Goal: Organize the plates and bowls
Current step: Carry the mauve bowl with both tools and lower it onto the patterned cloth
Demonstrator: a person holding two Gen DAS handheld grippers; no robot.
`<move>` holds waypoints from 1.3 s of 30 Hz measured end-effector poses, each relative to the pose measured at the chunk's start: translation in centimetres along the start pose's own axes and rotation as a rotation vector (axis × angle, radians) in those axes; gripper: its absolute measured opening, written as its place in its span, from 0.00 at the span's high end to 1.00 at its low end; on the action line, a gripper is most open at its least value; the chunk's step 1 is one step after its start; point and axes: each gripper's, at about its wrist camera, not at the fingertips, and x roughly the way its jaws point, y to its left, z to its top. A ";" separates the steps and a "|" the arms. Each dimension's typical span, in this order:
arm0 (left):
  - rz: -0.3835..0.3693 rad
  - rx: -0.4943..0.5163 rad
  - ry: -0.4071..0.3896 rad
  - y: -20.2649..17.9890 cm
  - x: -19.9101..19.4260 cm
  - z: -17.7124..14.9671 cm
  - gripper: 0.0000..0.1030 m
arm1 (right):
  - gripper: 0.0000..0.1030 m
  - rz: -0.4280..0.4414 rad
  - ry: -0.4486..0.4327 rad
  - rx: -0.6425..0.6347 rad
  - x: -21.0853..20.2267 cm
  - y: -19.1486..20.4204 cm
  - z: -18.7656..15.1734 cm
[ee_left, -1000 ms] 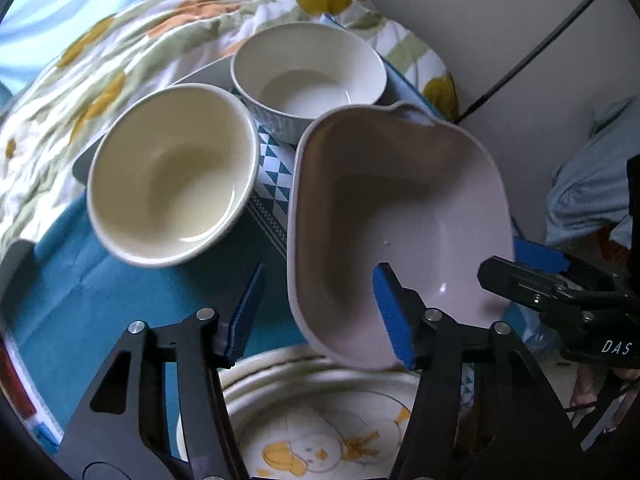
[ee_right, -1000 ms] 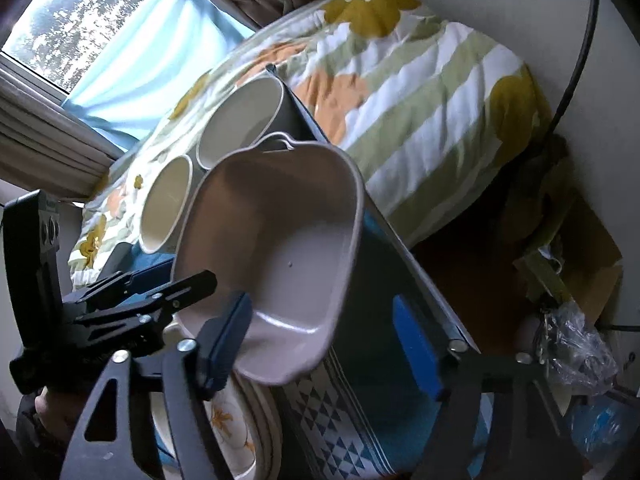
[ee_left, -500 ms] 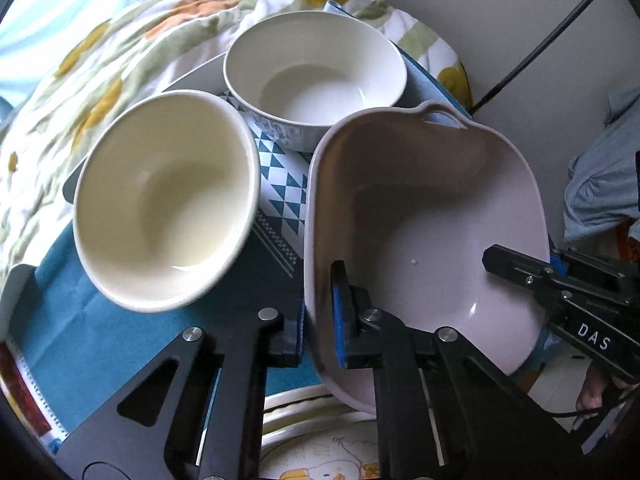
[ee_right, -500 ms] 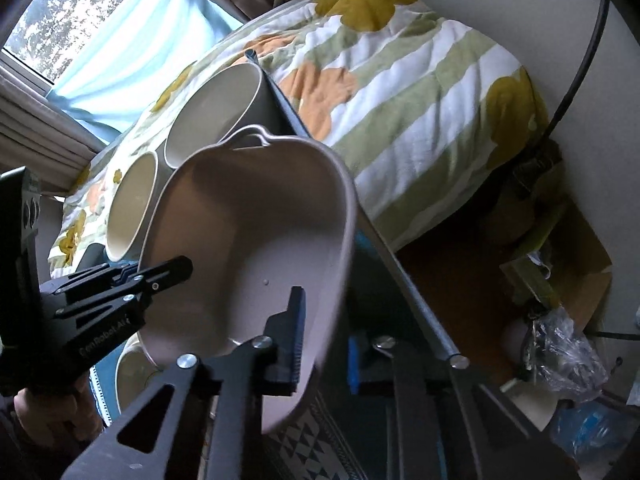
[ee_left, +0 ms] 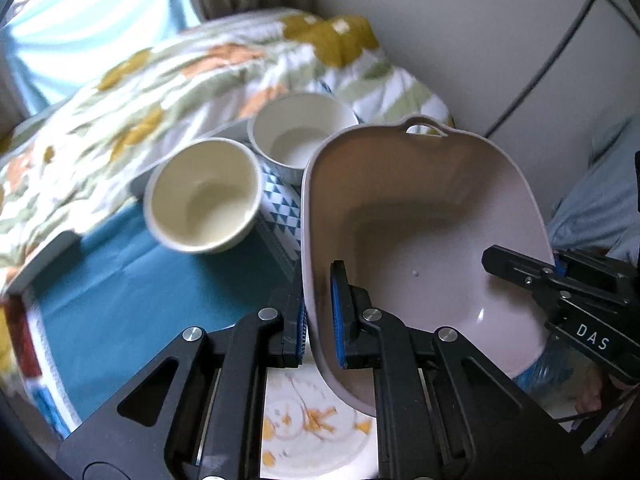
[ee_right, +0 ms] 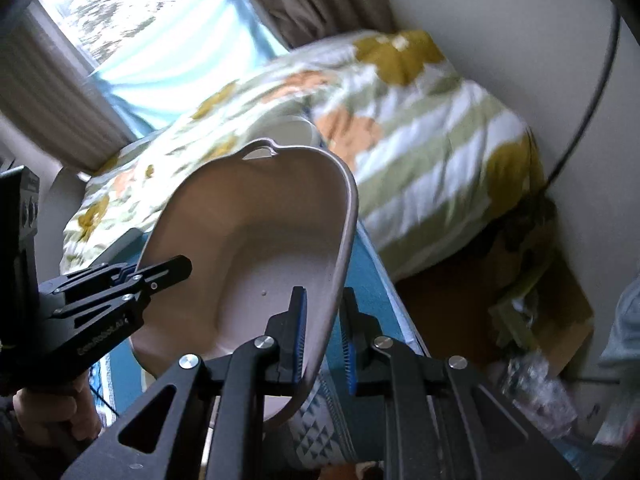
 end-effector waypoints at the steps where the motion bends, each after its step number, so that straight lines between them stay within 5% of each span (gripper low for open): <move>1: 0.010 -0.014 -0.019 0.1 -1.1 -0.4 0.91 | 0.85 0.006 -0.014 -0.030 -1.0 0.7 0.0; 8: 0.117 -0.201 -0.117 3.9 -9.2 -6.4 0.91 | 0.85 0.114 -0.035 -0.230 -4.0 7.2 -1.8; 16: 0.258 -0.384 -0.131 12.0 -15.0 -15.3 0.91 | 0.85 0.261 0.039 -0.409 -1.9 17.3 -6.6; 27: 0.286 -0.451 -0.039 23.9 -13.4 -25.9 0.91 | 0.85 0.274 0.164 -0.474 6.9 27.9 -15.0; 39: 0.211 -0.442 -0.012 29.5 -7.7 -29.6 0.91 | 0.85 0.218 0.158 -0.463 14.3 31.5 -18.1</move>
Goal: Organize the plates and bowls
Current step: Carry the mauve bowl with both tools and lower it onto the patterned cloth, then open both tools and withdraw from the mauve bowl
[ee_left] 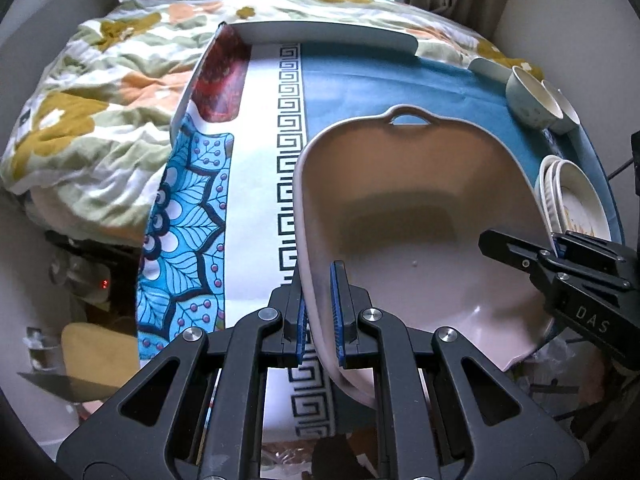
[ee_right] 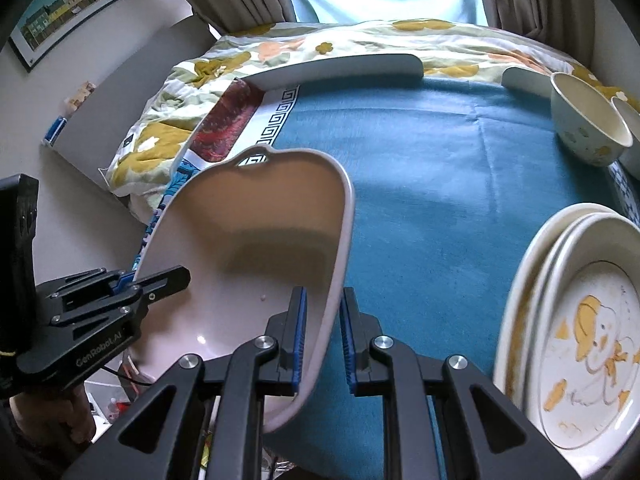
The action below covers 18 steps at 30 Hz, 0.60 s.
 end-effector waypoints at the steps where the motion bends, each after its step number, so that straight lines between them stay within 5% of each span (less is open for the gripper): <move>1: -0.006 -0.002 -0.003 0.2 0.1 0.1 0.91 | 0.85 -0.002 -0.003 -0.002 0.1 0.0 0.0; 11: -0.026 -0.040 0.038 0.9 1.6 0.5 0.86 | 0.85 0.004 0.009 0.011 1.0 0.1 0.0; 14: -0.010 -0.024 0.048 0.6 2.0 0.6 0.69 | 0.73 -0.002 0.011 -0.004 1.1 0.3 0.0; 16: -0.011 -0.017 0.033 0.4 1.7 0.6 0.41 | 0.49 -0.004 0.003 -0.006 0.9 0.2 0.0; 18: -0.004 -0.012 0.007 0.1 1.2 0.7 0.35 | 0.44 0.005 -0.008 0.004 0.7 0.0 0.0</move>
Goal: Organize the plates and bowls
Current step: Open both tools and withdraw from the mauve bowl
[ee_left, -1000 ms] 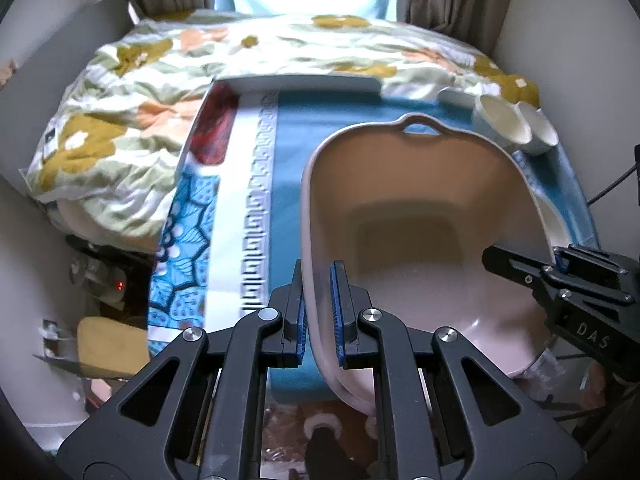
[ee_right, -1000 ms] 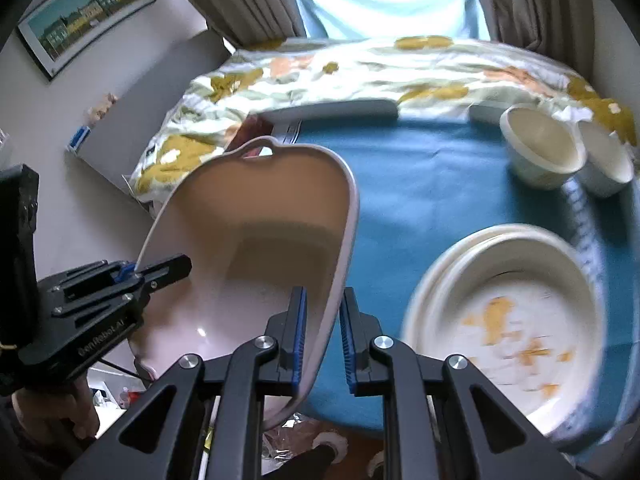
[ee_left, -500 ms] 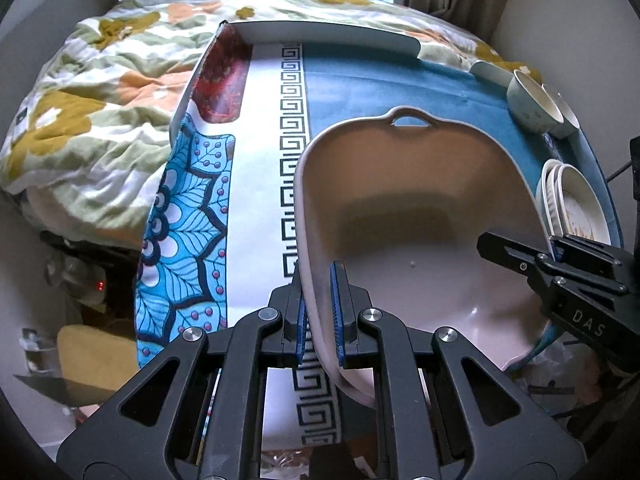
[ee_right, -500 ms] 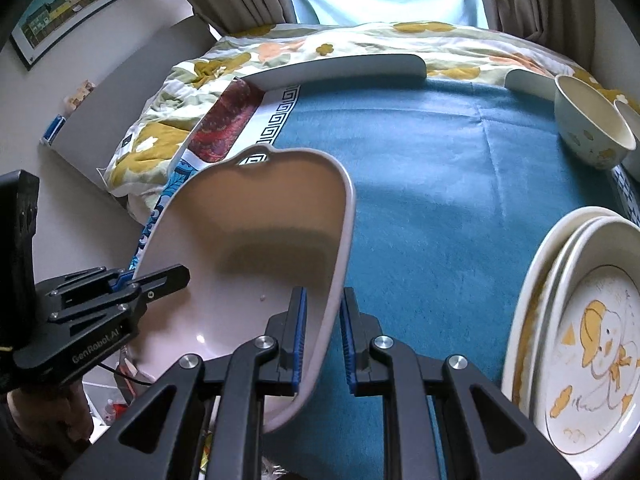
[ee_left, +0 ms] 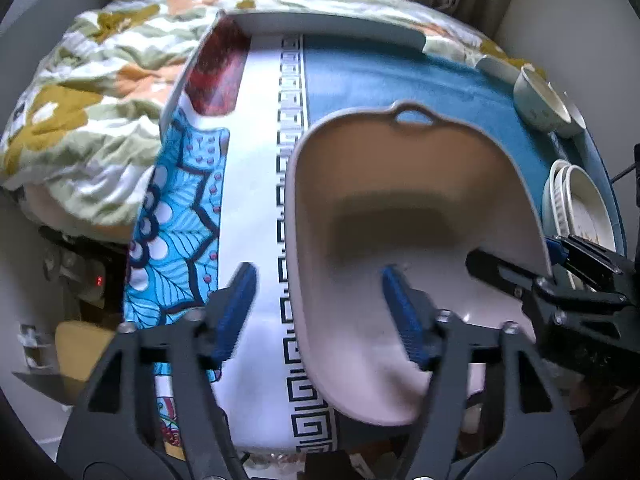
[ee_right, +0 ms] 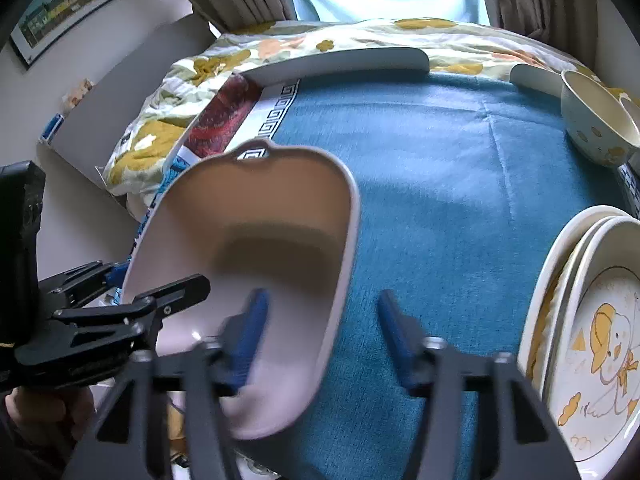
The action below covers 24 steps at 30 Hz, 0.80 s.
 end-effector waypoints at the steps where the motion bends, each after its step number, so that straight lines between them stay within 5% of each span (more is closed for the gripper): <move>1: 0.002 0.004 -0.007 -0.1 -0.3 0.1 0.35 | 0.44 0.005 -0.005 0.006 -0.2 -0.2 0.0; 8: 0.014 0.010 -0.040 -0.5 -3.6 0.2 0.35 | 0.43 0.005 -0.033 0.026 -3.2 -0.6 -0.4; 14: -0.014 -0.004 -0.146 -2.8 -11.1 -0.2 0.35 | 0.43 -0.028 -0.134 0.030 -10.8 -0.8 -0.8; 16: -0.027 0.036 -0.205 -4.8 -13.5 -0.2 0.24 | 0.43 -0.042 -0.181 0.033 -13.5 -1.4 -0.6; 17: -0.023 0.055 -0.227 -5.7 -14.2 -0.1 0.20 | 0.41 -0.048 -0.202 0.034 -14.7 -1.8 -0.5; 19: -0.019 0.094 -0.274 -8.2 -15.7 0.2 0.09 | 0.13 -0.074 -0.249 0.038 -17.2 -3.0 -0.2; 24: -0.049 0.110 -0.354 -13.5 -17.5 1.6 0.03 | 0.08 -0.120 -0.334 0.024 -21.5 -6.8 0.5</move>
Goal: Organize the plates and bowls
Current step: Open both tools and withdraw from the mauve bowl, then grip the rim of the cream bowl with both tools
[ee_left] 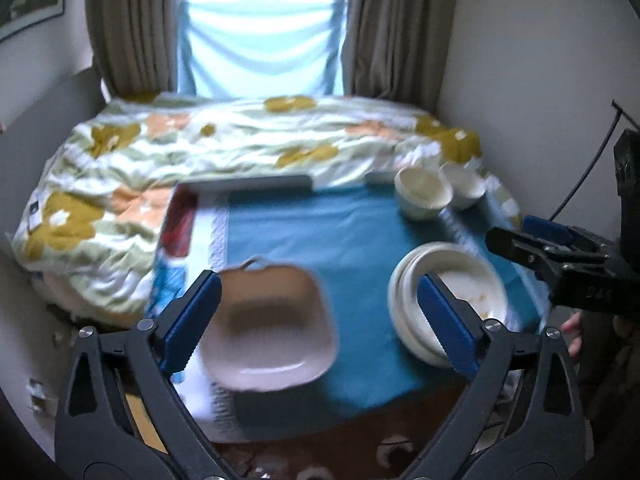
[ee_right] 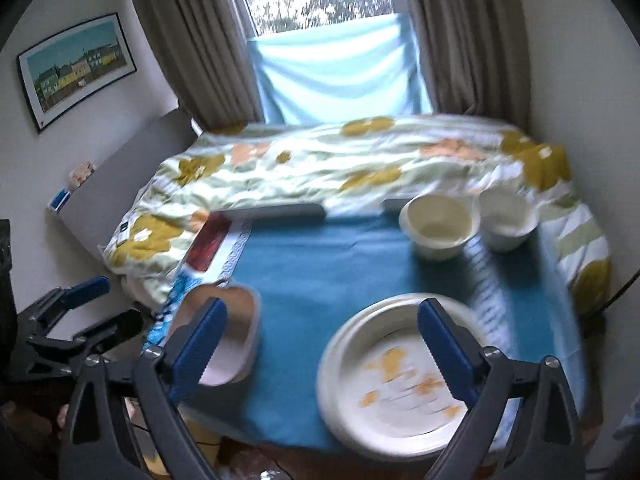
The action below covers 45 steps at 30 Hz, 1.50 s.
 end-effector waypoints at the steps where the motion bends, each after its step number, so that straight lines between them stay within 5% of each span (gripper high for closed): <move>1: 0.004 -0.011 -0.009 -1.3 0.2 0.6 0.02 | 0.07 -0.007 -0.013 -0.014 -0.5 -1.0 0.3; 10: -0.003 -0.060 -0.023 -10.3 4.5 5.7 0.02 | 0.07 0.006 0.039 -0.054 -2.0 -11.2 4.4; 18: -0.074 -0.117 0.121 -13.3 14.1 9.7 0.04 | 0.16 0.027 0.189 0.030 3.8 -18.0 6.6; 22: -0.077 -0.110 0.226 -13.2 20.5 10.8 0.28 | 0.38 0.089 0.273 0.143 8.6 -20.2 6.7; 32: -0.132 -0.095 0.448 -13.0 33.0 10.1 0.61 | 0.63 0.133 0.412 0.344 18.6 -22.2 6.1; 39: -0.159 -0.090 0.510 -12.7 36.7 9.7 0.86 | 0.75 0.115 0.441 0.376 22.2 -22.8 6.0; 45: -0.159 -0.064 0.511 -12.9 37.5 9.9 0.89 | 0.80 0.094 0.430 0.373 22.4 -23.4 6.2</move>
